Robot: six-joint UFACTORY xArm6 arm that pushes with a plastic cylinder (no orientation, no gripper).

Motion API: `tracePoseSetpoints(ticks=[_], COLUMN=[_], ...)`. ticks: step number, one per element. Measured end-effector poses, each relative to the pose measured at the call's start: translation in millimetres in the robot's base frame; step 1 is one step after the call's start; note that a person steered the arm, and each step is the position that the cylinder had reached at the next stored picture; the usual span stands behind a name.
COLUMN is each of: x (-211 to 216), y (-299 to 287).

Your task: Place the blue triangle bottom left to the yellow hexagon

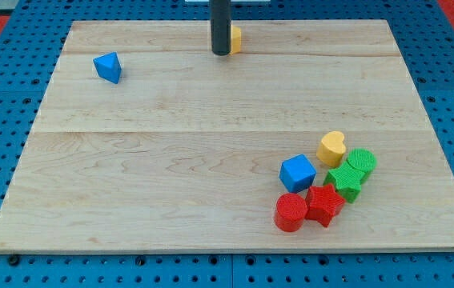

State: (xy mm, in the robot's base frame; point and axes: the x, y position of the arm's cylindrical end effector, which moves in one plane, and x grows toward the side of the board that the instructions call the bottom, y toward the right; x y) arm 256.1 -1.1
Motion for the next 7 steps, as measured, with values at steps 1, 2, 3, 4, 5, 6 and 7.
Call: tracePoseSetpoints(ticks=[1, 2, 3, 4, 5, 6, 7], x=[40.6, 96.3, 97.6, 80.1, 74.5, 87.6, 48.9], y=[-18.0, -114.0, -209.7, -182.3, -124.9, -224.0, -233.8])
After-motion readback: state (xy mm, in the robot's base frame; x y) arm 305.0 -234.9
